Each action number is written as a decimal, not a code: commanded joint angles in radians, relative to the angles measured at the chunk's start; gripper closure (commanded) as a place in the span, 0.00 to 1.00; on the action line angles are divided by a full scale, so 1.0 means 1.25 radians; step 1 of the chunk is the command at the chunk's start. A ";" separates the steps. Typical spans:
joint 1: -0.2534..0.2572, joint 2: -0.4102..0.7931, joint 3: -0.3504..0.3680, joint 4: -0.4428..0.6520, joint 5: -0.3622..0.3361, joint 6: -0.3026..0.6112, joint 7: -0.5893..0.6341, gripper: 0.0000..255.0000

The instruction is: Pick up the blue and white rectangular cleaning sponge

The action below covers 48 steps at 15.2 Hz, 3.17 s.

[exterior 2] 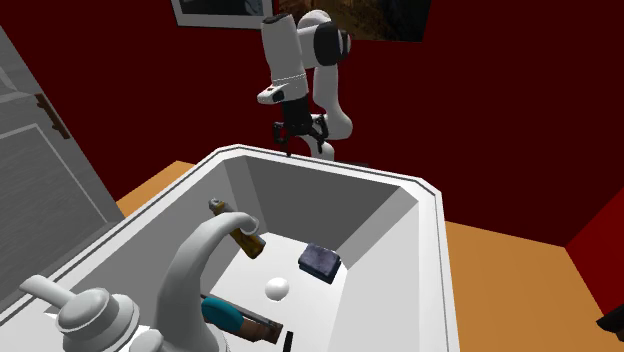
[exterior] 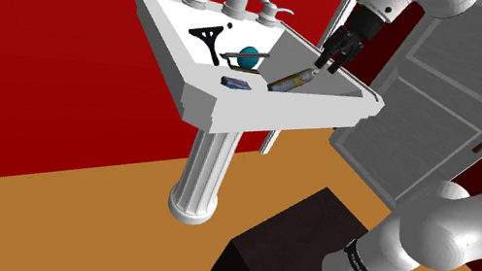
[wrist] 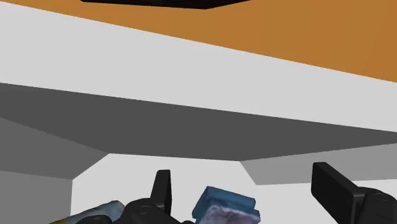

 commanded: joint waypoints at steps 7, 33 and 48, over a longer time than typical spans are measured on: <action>0.082 0.262 -0.087 0.137 0.087 0.059 -0.308 0.00; 0.101 0.806 -0.031 0.562 0.271 0.016 -0.794 1.00; 0.099 0.790 -0.034 0.601 0.264 -0.035 -0.774 1.00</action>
